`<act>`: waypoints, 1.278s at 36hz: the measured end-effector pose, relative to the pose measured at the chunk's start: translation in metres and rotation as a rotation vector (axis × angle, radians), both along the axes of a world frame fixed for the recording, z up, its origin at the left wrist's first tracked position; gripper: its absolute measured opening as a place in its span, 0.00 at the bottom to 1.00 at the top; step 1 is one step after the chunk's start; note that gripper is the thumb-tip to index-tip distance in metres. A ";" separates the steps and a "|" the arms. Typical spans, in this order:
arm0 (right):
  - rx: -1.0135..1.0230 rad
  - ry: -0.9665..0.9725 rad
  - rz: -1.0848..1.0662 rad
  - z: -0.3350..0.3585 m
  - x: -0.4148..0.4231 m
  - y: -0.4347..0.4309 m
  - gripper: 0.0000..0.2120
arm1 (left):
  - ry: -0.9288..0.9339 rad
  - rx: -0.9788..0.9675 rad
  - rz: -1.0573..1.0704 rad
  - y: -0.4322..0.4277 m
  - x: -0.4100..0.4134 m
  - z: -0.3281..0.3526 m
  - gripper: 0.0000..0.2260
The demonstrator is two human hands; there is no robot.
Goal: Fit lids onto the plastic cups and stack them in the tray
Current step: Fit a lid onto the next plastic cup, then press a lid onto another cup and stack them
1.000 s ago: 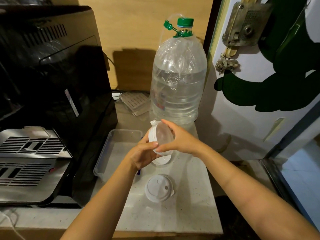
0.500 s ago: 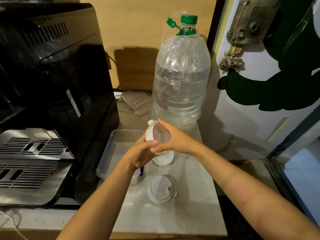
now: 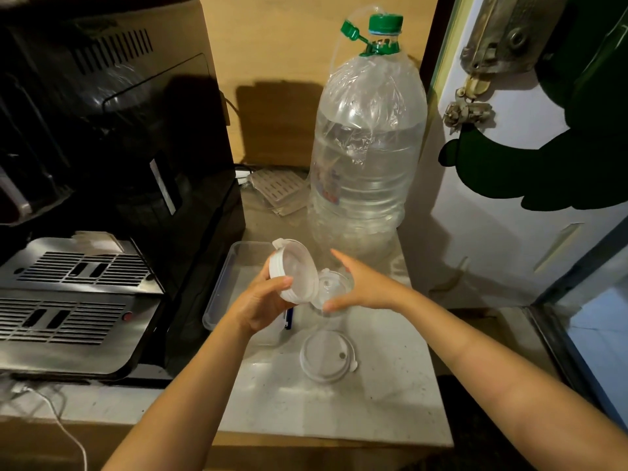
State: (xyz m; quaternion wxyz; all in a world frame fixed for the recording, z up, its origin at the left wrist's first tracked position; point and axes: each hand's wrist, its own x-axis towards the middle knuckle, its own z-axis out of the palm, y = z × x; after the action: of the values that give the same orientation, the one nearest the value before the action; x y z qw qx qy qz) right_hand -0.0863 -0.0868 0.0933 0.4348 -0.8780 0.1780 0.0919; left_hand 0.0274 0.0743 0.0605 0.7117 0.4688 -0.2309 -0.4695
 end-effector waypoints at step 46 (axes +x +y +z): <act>-0.605 0.064 0.218 -0.022 0.013 0.007 0.42 | 0.021 0.043 0.032 0.019 0.000 -0.004 0.44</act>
State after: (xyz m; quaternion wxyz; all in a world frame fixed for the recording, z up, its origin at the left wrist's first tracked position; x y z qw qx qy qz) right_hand -0.0734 -0.0793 0.0712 0.1360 -0.9779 0.1157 0.1084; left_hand 0.0272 0.0931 0.0567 0.7114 0.4825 -0.2056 -0.4678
